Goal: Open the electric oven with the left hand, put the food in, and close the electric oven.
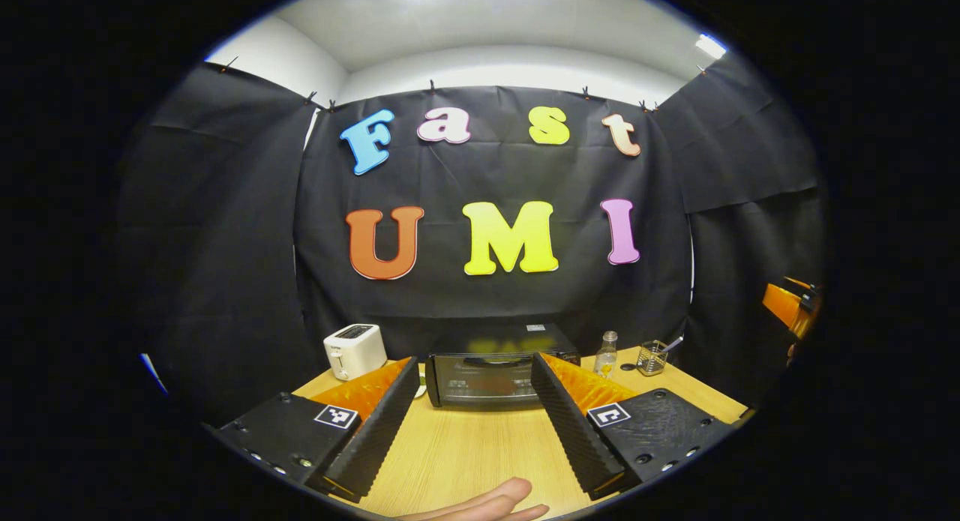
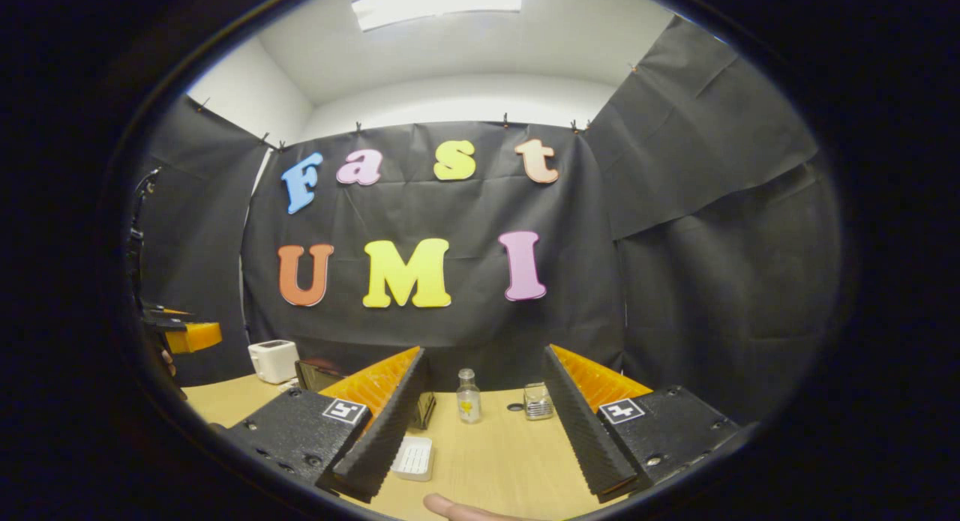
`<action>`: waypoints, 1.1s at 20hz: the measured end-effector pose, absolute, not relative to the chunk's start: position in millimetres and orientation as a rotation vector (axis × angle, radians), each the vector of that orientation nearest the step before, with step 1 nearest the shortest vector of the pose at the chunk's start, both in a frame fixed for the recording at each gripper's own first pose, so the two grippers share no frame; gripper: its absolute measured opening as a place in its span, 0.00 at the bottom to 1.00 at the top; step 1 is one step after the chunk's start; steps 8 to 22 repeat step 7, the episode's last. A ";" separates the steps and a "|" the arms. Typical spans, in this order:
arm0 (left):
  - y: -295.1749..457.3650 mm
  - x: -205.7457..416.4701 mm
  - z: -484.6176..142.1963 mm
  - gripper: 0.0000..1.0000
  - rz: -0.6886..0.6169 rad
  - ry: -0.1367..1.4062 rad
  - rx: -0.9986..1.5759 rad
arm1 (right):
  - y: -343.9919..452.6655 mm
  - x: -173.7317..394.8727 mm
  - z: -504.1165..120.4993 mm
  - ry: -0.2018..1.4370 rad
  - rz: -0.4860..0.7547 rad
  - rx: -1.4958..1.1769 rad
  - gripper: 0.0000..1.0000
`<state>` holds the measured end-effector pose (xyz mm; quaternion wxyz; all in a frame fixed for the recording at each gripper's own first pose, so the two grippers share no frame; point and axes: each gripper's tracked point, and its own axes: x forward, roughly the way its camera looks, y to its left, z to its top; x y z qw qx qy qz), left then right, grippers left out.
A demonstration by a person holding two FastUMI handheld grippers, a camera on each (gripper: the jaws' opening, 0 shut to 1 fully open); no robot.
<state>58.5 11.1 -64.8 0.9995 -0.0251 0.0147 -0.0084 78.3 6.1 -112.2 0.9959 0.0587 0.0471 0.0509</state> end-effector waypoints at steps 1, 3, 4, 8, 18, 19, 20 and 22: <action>11.6 56.2 -68.0 0.95 -0.020 0.031 -0.052 | 5.0 79.6 -112.4 0.093 0.097 0.115 0.97; 14.3 52.8 -69.4 0.95 -0.016 0.024 -0.043 | 4.5 80.6 -114.0 0.094 0.089 0.102 0.98; 17.0 51.7 -69.6 0.95 -0.009 0.021 -0.041 | 4.7 81.3 -114.6 0.094 0.088 0.097 0.97; 13.8 49.7 -65.1 0.95 -0.020 -0.005 -0.032 | 2.8 85.8 -114.3 0.083 0.071 0.094 0.98; 13.8 49.7 -65.1 0.95 -0.020 -0.005 -0.032 | 2.8 85.8 -114.3 0.083 0.071 0.094 0.98; 13.8 49.7 -65.1 0.95 -0.020 -0.005 -0.032 | 2.8 85.8 -114.3 0.083 0.071 0.094 0.98; 13.8 49.7 -65.1 0.95 -0.020 -0.005 -0.032 | 2.8 85.8 -114.3 0.083 0.071 0.094 0.98; 13.8 49.7 -65.1 0.95 -0.020 -0.005 -0.032 | 2.8 85.8 -114.3 0.083 0.071 0.094 0.98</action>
